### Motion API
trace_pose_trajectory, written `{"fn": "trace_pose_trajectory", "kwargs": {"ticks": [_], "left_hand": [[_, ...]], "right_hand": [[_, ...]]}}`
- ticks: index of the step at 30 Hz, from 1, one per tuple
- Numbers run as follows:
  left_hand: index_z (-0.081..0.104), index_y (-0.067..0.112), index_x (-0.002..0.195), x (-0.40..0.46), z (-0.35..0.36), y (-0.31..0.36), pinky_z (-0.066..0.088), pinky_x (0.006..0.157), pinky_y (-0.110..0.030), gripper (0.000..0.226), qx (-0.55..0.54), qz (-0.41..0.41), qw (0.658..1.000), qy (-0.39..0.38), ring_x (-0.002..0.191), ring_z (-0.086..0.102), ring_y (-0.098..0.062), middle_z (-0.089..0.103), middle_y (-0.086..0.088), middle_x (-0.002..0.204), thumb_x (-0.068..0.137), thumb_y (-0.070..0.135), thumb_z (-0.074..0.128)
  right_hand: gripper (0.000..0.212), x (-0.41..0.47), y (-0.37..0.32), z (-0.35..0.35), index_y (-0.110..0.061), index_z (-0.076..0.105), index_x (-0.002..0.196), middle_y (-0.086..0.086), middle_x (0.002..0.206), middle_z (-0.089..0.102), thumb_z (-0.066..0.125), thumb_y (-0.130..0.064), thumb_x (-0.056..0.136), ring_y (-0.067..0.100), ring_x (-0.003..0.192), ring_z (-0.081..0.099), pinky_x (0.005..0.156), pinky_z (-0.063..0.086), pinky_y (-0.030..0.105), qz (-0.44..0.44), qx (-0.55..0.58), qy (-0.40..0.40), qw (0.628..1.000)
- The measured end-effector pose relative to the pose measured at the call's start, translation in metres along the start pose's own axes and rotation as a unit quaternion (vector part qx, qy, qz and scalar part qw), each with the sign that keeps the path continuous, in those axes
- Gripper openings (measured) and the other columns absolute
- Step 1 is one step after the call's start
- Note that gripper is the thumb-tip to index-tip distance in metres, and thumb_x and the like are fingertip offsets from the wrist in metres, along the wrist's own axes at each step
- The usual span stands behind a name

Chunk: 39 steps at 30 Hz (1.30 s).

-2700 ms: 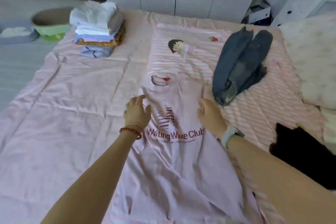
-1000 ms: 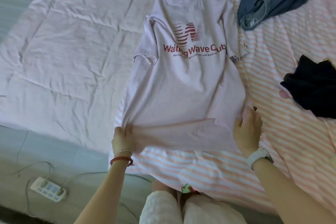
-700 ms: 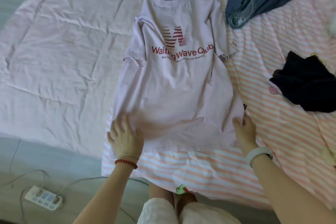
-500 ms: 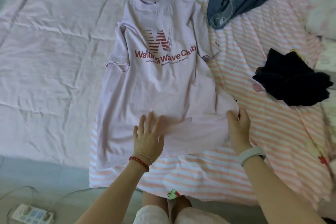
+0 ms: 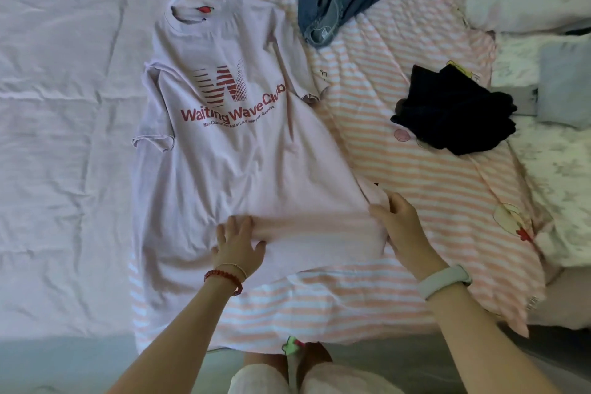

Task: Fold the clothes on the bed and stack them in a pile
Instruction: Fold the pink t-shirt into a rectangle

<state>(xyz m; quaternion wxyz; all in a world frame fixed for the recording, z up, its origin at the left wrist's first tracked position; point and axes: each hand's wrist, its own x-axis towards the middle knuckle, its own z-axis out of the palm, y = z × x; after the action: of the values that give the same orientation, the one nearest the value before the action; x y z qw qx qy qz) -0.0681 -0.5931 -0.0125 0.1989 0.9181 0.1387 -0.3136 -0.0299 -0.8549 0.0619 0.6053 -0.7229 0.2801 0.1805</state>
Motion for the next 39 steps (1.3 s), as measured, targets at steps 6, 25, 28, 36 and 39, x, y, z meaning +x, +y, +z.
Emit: {"fn": "trace_pose_trajectory", "kwargs": {"ticks": [6, 25, 28, 36, 39], "left_hand": [[0.028, 0.014, 0.144, -0.006, 0.001, 0.038, 0.028, 0.110, -0.046, 0.062, -0.092, 0.106, 0.985, 0.097, 0.140, 0.019, -0.028, 0.022, -0.006, 0.152, 0.089, 0.027, 0.055], [0.006, 0.039, 0.146, -0.018, 0.020, 0.037, 0.016, 0.111, -0.052, 0.070, 0.094, 0.097, 0.989, 0.060, 0.144, -0.002, -0.024, -0.002, 0.004, 0.157, 0.089, 0.057, 0.040], [0.002, 0.039, 0.146, -0.022, 0.026, 0.026, 0.017, 0.111, -0.051, 0.070, 0.154, 0.098, 0.983, 0.028, 0.144, -0.006, -0.023, -0.006, 0.005, 0.157, 0.089, 0.059, 0.037], [0.046, 0.020, 0.134, -0.023, 0.007, 0.004, 0.023, 0.113, -0.041, 0.044, 0.055, 0.138, 0.988, 0.039, 0.143, 0.013, -0.021, 0.026, -0.003, 0.152, 0.091, 0.026, 0.053], [0.040, 0.020, 0.139, -0.026, -0.002, -0.016, 0.018, 0.112, -0.050, 0.053, 0.027, 0.024, 0.991, 0.132, 0.143, 0.011, -0.027, 0.022, -0.009, 0.153, 0.088, 0.023, 0.056]], "right_hand": [[0.030, -0.018, -0.007, 0.009, -0.037, 0.064, 0.082, -0.006, 0.075, 0.062, 0.047, -0.012, 0.078, 0.013, 0.066, 0.051, 0.059, 0.041, 0.021, -0.117, 0.011, -0.021, 0.993], [0.006, -0.040, 0.015, -0.050, -0.014, 0.046, 0.089, -0.006, 0.077, 0.050, 0.048, -0.014, 0.095, 0.004, 0.061, 0.052, 0.048, 0.043, 0.009, -0.162, -0.005, 0.272, 0.948], [0.004, -0.038, 0.041, -0.056, -0.011, 0.047, 0.094, -0.002, 0.082, 0.053, 0.048, -0.014, 0.095, 0.019, 0.071, 0.059, 0.051, 0.048, 0.023, -0.073, -0.034, 0.277, 0.958], [0.048, -0.013, 0.064, -0.015, -0.008, 0.043, 0.136, 0.019, 0.141, 0.039, 0.050, -0.006, 0.088, 0.036, 0.131, 0.034, 0.108, 0.029, 0.052, -0.164, -0.471, 0.147, 0.854], [0.056, -0.008, 0.059, 0.029, -0.021, 0.018, 0.148, 0.009, 0.157, 0.004, 0.038, -0.021, 0.095, 0.029, 0.144, 0.001, 0.113, 0.006, 0.053, -0.215, -0.579, -0.034, 0.786]]}}
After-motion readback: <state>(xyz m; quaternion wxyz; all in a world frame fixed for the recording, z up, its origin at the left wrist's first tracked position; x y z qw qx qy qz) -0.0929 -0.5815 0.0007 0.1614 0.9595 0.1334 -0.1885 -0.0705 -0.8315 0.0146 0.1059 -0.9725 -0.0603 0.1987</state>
